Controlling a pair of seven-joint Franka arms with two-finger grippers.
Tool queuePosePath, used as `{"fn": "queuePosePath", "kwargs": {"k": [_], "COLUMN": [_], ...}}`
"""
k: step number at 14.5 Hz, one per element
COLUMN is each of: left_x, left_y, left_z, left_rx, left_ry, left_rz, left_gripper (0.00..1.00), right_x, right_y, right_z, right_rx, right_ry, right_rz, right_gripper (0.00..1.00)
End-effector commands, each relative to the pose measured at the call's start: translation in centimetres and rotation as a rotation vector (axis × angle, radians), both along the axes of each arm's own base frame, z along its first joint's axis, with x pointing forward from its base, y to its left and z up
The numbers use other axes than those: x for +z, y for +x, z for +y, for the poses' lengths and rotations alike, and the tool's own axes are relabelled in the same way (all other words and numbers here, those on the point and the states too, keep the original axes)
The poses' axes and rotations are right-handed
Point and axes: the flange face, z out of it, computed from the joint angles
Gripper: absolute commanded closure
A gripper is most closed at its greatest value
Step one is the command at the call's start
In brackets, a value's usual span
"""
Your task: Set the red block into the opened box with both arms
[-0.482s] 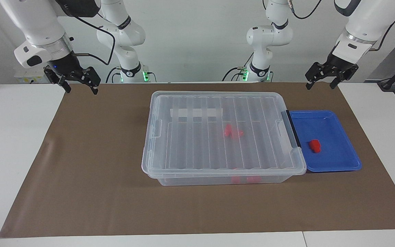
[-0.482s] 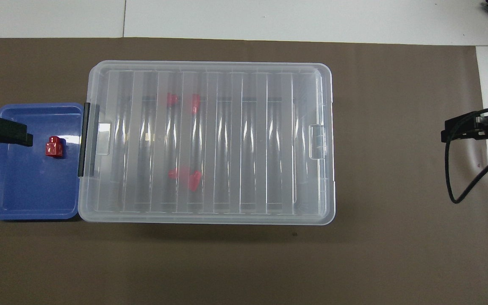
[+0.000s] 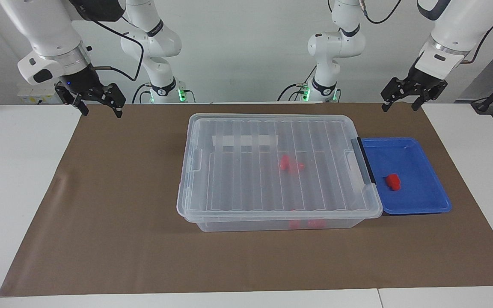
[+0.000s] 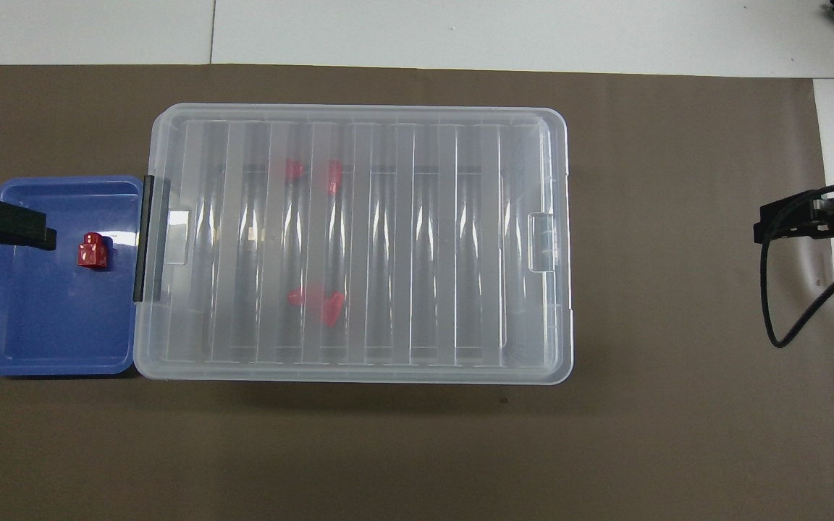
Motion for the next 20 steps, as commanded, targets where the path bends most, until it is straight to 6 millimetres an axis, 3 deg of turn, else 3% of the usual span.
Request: {"fn": "queuePosePath", "kwargs": {"k": [1,5,12,20], "left_x": [0.2,0.2,0.2,0.2], "left_y": [-0.6,-0.6,-0.6,-0.6], "left_z": [0.1,0.1,0.1,0.1], "left_rx": [-0.002,-0.002,-0.002,-0.002], "left_ry": [-0.016,-0.016,-0.016,-0.016], "left_rz": [-0.014,-0.014,-0.014,-0.014], "left_gripper": [0.0,0.0,0.0,0.0], "right_x": [0.0,-0.6,-4.2,-13.0], "right_y": [-0.5,0.0,0.9,3.2], "right_z": [0.0,0.8,6.0,14.3], "right_rx": [0.005,0.008,0.001,-0.017], "right_ry": [0.017,0.017,0.024,0.043], "right_rz": [0.011,-0.032,-0.104,-0.136], "right_gripper": [0.0,0.0,0.01,0.01]}}
